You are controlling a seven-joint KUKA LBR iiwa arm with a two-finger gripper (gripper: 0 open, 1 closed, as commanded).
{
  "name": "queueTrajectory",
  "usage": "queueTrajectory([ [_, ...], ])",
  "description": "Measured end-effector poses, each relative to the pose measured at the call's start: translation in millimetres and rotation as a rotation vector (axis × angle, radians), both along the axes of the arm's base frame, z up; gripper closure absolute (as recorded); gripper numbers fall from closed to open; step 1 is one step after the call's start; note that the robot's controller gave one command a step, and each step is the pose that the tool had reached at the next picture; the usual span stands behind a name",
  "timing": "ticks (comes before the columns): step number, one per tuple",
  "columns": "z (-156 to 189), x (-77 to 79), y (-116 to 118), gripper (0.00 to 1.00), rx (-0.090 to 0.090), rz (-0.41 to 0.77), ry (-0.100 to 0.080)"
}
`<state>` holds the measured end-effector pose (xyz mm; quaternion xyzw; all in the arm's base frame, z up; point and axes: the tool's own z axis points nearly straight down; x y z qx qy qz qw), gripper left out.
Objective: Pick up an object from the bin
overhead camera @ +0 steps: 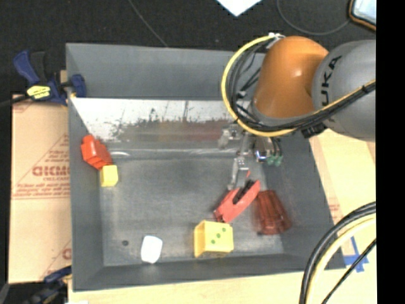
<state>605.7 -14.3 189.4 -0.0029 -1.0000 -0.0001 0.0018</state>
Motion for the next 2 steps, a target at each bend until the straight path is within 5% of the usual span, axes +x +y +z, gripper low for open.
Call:
queueTrajectory([
  [1,5,1.7,0,0.00,0.000,0.000,-0.008],
  [2,-78,-18.9,-38,0.00,-0.002,0.275,-0.010],
])
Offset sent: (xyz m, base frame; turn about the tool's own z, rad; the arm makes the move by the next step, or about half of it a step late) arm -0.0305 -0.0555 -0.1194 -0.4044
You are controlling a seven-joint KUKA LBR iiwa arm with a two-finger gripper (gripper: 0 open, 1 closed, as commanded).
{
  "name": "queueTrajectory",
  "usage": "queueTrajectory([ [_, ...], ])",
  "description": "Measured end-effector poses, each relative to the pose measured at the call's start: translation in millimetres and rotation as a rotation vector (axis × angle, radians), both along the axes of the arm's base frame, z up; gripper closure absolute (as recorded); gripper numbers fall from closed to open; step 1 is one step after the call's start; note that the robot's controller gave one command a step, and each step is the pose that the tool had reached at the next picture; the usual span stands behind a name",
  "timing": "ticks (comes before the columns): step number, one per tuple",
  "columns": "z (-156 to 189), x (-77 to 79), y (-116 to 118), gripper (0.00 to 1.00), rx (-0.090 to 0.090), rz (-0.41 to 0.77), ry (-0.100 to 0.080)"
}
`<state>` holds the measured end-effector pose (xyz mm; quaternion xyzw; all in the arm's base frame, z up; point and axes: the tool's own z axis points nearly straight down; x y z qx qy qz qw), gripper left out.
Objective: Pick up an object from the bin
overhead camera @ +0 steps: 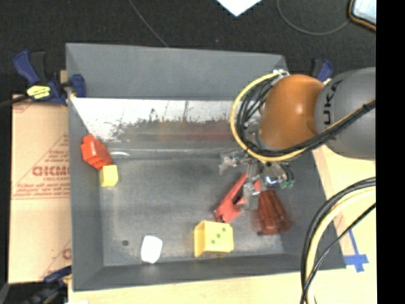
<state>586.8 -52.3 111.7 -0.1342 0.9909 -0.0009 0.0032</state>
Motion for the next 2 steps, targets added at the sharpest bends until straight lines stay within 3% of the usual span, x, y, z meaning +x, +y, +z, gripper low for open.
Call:
queueTrajectory([
  [1,13.7,-10.8,-11.3,0.00,-0.001,0.111,-0.005],
  [2,14.9,-11.5,-12.3,0.00,-0.002,0.139,0.001],
])
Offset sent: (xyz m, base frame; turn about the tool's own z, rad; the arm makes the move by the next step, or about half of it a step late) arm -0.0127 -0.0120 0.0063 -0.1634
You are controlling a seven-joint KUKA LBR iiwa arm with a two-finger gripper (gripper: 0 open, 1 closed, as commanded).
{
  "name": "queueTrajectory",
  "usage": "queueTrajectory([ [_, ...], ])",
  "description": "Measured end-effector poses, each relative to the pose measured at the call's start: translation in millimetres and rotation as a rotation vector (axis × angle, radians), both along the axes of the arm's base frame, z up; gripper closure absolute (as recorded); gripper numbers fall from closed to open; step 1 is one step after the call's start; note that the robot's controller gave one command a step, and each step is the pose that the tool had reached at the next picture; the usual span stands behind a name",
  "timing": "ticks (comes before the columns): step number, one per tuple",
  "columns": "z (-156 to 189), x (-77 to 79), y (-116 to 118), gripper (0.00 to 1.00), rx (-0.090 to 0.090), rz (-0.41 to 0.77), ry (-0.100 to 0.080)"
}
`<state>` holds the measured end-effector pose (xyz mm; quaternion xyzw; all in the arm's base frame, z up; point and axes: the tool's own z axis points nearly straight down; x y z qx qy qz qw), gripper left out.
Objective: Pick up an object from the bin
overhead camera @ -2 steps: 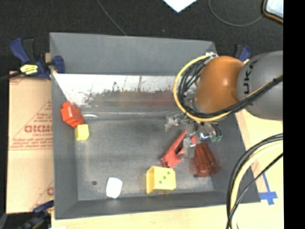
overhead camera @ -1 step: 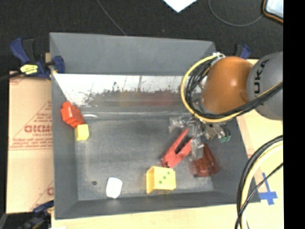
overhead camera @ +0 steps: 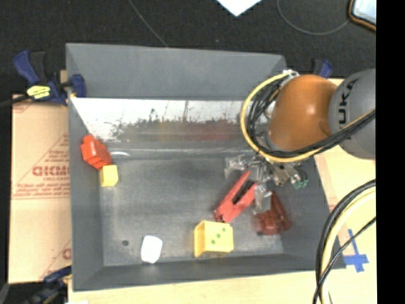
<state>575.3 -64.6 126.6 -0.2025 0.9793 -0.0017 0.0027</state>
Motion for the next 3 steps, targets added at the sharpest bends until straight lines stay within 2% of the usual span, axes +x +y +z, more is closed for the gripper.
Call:
queueTrajectory([
  [1,-55.1,21.7,2.2,0.00,-0.004,0.329,-0.009],
  [2,-53.7,15.4,2.0,1.00,-0.003,0.268,-0.013],
  [3,-53.7,15.3,2.0,1.00,-0.003,0.267,-0.013],
])
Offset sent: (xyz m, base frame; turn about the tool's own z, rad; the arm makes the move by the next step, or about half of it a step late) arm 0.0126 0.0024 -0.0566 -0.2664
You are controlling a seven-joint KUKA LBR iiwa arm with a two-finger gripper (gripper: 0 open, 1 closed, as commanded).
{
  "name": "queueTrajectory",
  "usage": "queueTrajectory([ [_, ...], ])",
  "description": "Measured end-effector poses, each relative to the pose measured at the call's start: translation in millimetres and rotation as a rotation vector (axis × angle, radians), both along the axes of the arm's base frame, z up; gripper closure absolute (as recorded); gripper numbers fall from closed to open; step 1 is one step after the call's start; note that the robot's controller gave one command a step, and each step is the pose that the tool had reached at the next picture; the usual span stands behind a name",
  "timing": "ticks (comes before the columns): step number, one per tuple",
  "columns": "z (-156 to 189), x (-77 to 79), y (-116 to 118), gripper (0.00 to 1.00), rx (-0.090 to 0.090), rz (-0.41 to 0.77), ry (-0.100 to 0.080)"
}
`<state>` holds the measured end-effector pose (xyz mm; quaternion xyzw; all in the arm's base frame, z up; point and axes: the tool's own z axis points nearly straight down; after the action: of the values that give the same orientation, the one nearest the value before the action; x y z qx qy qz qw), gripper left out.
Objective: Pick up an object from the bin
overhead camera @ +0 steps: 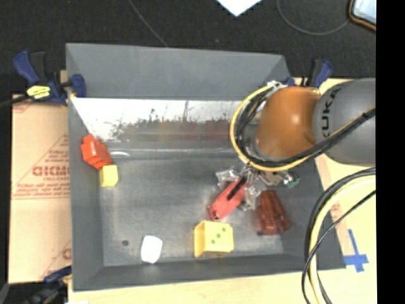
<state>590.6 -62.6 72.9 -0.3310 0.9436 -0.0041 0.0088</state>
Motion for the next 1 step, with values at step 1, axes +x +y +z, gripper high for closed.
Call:
queueTrajectory([
  [1,19.2,-3.8,0.2,1.00,0.001,-0.001,0.011],
])
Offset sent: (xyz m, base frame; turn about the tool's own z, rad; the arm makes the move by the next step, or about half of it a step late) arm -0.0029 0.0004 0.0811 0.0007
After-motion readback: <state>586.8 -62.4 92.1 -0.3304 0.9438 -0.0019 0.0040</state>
